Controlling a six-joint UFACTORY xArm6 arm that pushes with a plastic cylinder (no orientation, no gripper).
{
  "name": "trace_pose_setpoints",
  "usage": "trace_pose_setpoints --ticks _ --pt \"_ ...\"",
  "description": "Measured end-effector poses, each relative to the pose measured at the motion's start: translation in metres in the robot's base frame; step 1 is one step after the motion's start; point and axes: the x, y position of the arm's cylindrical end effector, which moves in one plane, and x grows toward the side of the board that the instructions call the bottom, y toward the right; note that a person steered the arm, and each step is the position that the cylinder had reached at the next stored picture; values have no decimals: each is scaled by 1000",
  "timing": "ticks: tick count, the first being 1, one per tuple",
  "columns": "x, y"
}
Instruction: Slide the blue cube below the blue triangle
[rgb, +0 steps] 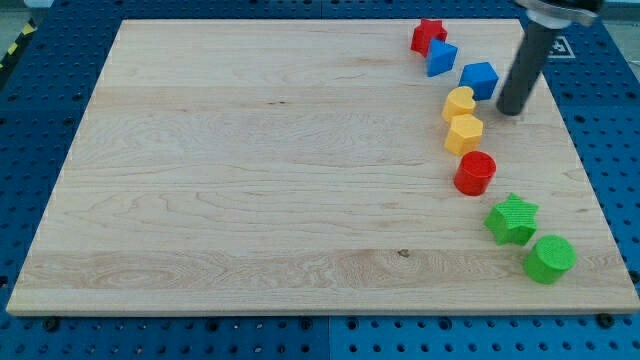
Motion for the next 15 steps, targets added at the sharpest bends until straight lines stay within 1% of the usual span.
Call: trace_pose_setpoints --ticks 1,2,4,5,6,7,10,11,12,13,14,15 --pt "-20 18" --pt "-64 0" --pt "-64 -16" --pt "-60 -15" --pt "-45 -1" --pt "-43 0" --pt "-43 -49" --pt "-42 -56" --pt "1 -17" --pt "65 15" --pt "150 19" --pt "180 13"
